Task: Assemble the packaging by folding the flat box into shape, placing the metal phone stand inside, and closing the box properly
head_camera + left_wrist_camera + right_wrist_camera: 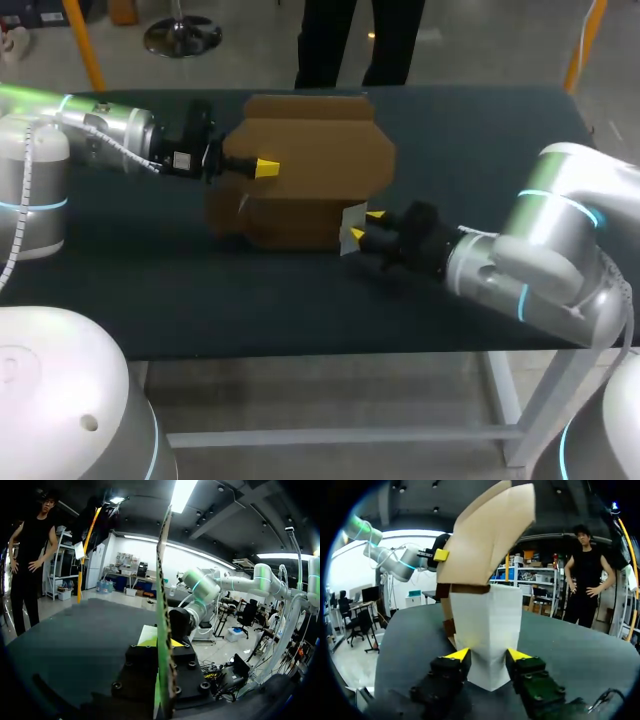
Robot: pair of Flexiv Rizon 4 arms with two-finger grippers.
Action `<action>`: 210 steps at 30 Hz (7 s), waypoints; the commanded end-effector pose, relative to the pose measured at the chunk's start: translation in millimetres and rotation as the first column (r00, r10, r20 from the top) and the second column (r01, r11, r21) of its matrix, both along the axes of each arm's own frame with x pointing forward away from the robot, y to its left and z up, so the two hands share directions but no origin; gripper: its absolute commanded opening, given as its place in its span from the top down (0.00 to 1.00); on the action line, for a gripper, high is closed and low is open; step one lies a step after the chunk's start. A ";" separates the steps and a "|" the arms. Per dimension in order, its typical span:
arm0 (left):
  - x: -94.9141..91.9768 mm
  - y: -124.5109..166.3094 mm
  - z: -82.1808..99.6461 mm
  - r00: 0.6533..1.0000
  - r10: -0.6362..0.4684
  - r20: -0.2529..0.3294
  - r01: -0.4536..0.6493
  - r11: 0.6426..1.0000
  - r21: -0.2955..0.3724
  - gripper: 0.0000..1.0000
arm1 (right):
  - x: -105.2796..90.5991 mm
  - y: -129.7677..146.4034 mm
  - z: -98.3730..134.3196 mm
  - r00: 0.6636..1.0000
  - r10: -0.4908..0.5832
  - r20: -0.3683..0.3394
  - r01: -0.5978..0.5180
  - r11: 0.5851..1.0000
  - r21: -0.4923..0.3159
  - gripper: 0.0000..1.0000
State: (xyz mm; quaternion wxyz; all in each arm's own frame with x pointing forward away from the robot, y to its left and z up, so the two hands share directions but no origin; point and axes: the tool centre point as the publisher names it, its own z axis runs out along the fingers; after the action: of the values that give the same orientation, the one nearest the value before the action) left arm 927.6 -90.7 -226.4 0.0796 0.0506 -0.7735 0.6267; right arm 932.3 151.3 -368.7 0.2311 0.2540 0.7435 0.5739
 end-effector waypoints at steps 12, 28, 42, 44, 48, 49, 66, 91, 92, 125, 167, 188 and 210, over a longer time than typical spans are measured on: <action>0.1 -1.6 -1.4 1.000 -0.003 0.000 0.003 1.000 0.001 1.00 | 2.3 21.7 1.8 0.944 -0.324 0.062 0.327 0.944 -0.048 0.52; 0.1 -1.6 -1.4 1.000 -0.003 0.000 0.003 1.000 0.001 1.00 | 13.9 21.2 2.0 0.876 -0.476 0.075 0.480 0.876 -0.046 0.51; 0.1 -1.6 -1.4 1.000 -0.003 0.000 0.003 1.000 0.001 1.00 | 23.5 11.0 -1.3 0.822 -0.565 0.075 0.568 0.822 -0.026 0.55; 0.1 -1.6 -1.4 1.000 -0.003 0.000 0.003 1.000 0.001 1.00 | 25.0 10.0 -1.8 0.815 -0.574 0.078 0.577 0.816 -0.025 0.57; 0.1 -1.6 -1.4 1.000 -0.003 0.000 0.003 1.000 0.001 1.00 | 28.0 8.5 -2.2 0.807 -0.585 0.083 0.588 0.808 -0.018 0.60; 0.1 -1.6 -1.4 1.000 -0.003 0.000 0.003 1.000 0.001 1.00 | 28.8 8.1 -2.2 0.805 -0.587 0.083 0.590 0.807 -0.016 0.61; 0.1 -1.6 -1.4 1.000 -0.003 0.000 0.003 1.000 0.001 1.00 | 40.8 9.1 -0.8 0.772 -0.629 0.090 0.630 0.776 0.022 0.79; 0.1 -1.6 -1.4 1.000 -0.003 0.000 0.003 1.000 0.001 1.00 | 34.4 10.0 -1.0 0.763 -0.638 0.106 0.639 0.769 0.031 0.86; 0.1 -1.6 -1.4 1.000 -0.003 0.000 0.003 1.000 0.001 1.00 | 32.2 9.7 -1.0 0.766 -0.634 0.105 0.635 0.772 0.031 0.82; 0.1 -1.6 -1.4 1.000 -0.003 0.000 0.003 1.000 0.001 1.00 | -21.1 -30.8 -3.3 0.965 -0.260 -0.031 0.262 0.963 0.071 0.57; -12.1 -5.6 33.4 0.999 0.029 -0.017 -0.029 0.999 -0.037 1.00 | -69.1 -75.8 7.2 0.959 0.276 -0.061 -0.276 0.961 0.006 0.20; -30.1 -5.4 70.1 0.955 0.110 -0.275 -0.120 0.993 -0.020 1.00 | -86.2 -89.4 15.0 0.954 0.292 -0.062 -0.294 0.956 -0.024 0.26; -16.2 -12.0 57.6 0.932 0.026 -0.361 -0.052 0.997 -0.061 1.00 | -93.7 -86.8 14.3 0.950 0.303 -0.070 -0.306 0.952 -0.030 0.40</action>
State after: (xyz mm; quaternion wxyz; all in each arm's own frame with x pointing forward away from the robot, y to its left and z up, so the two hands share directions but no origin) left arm 903.1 -101.7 -166.8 0.1968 0.1882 -0.7233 0.6345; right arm 839.4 65.8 -353.2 0.1201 0.1510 0.7941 0.5763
